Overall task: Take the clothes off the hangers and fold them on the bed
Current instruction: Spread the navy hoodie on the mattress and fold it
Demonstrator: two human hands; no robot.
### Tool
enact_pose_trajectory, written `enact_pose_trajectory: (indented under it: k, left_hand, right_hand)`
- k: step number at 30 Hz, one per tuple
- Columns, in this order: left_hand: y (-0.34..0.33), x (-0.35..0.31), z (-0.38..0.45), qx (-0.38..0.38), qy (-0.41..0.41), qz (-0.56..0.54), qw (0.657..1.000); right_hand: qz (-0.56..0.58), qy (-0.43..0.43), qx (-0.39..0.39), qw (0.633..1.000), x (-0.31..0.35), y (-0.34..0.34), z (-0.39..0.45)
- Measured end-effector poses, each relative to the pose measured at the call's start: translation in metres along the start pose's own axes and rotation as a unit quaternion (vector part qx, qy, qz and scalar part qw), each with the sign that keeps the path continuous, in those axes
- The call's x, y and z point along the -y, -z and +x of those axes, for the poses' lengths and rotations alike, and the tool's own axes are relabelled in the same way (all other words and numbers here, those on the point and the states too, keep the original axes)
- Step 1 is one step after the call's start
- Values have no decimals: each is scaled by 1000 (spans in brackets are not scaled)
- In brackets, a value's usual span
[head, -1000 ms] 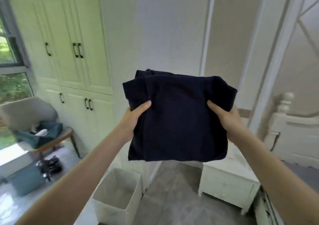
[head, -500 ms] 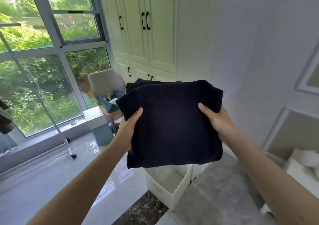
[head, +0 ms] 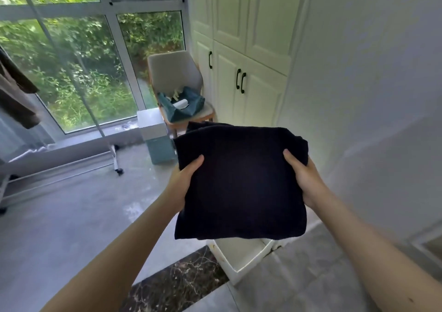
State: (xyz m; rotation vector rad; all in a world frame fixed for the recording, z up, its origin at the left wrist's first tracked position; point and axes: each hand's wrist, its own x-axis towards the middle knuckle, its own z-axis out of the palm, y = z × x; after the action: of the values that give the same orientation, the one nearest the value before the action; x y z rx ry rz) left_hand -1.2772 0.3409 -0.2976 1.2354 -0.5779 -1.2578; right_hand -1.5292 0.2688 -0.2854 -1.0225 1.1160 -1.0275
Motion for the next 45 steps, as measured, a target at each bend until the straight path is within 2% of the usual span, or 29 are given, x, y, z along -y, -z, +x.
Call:
enact_pose_trajectory:
  k: [4,14,23,29,38,41,45]
  left_hand:
    - [7,13,60,-15,17,11,1000]
    - [36,50,240,21,97,48,994]
    - [44,143,343,39,163,91,982]
    - [49,244,386,58,194,121,972]
    - [78,427,444,80,267,180,943]
    - [81,490,467,89,280,201,935]
    - [78,561,488,122,279,231,924]
  right_hand:
    - [-10,-37,-23,999,-20,-10,59]
    - [-47,-102,-115,987,-90,-40,200]
    - [-35,-154,-199,967,-198,-19,279]
    - [-16,-193,-220,956,-312,18,302]
    - [25,-270,-281,921,-529,72,313]
    - [2,-300,-324,897,-606,89,318]
    - [40,-297,-376,877,-681,105,325]
